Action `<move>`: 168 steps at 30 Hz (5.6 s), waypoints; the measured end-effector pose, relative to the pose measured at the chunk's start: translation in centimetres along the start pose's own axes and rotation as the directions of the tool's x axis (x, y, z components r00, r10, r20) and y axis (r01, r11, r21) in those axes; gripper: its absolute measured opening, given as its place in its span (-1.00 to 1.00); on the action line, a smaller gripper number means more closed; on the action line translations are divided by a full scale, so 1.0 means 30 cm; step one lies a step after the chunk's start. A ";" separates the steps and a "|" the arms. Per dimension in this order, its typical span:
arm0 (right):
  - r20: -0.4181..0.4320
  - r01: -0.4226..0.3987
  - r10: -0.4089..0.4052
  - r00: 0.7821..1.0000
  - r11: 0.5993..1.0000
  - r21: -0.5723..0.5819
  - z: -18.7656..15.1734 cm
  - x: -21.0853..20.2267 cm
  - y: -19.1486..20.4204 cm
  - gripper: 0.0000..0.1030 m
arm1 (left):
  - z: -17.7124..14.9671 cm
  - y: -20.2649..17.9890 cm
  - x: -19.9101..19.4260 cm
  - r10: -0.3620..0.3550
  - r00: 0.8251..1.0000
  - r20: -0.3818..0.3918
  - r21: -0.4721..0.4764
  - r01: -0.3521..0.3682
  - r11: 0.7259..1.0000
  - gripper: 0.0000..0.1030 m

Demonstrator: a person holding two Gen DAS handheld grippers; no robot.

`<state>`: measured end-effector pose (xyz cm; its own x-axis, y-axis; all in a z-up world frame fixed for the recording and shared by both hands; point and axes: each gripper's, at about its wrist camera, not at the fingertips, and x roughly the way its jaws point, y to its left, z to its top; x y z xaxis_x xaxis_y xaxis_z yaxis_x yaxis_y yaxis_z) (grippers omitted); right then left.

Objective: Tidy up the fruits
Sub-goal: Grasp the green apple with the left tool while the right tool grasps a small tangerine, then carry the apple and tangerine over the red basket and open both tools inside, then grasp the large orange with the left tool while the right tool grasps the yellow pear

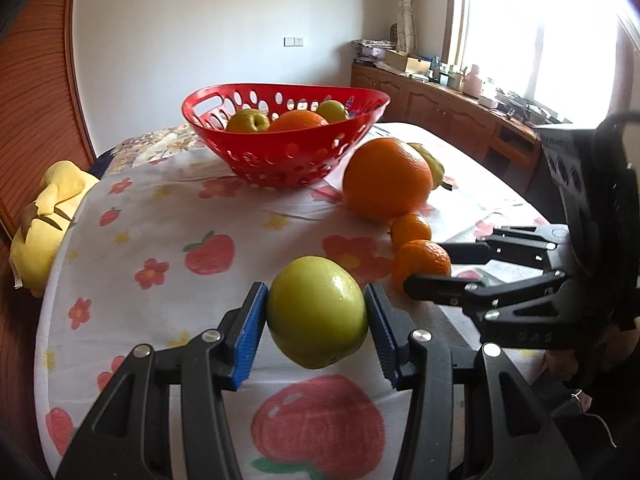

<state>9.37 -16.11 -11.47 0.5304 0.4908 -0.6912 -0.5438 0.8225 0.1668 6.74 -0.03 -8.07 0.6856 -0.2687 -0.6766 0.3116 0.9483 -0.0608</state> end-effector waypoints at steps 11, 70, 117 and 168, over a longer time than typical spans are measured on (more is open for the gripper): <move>-0.009 0.032 -0.032 0.999 0.999 -0.026 -0.010 0.023 0.023 -0.22 | -0.003 0.035 -0.009 0.020 1.000 0.009 -0.025 -0.020 0.999 -0.05; 0.064 0.040 -0.026 0.998 0.971 -0.236 0.659 0.172 -0.244 -0.23 | 0.497 0.243 0.343 0.036 0.996 0.082 -0.061 -0.031 0.998 -0.05; 0.120 0.045 -0.037 0.992 0.997 -0.060 0.482 -0.049 -0.285 -0.06 | 0.455 0.150 0.150 0.025 0.988 0.151 -0.020 -0.022 1.000 0.10; 0.140 0.110 -0.124 0.982 0.989 0.099 0.088 -0.175 -0.386 0.13 | 0.322 -0.228 0.275 -0.084 0.996 -0.019 0.125 0.086 0.988 0.34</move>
<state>14.60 -27.46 -7.91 0.6796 0.4208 -0.6009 -0.4148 0.8961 0.1583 16.61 -10.37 -6.14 0.6447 -0.3442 -0.6826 0.4489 0.8932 -0.0264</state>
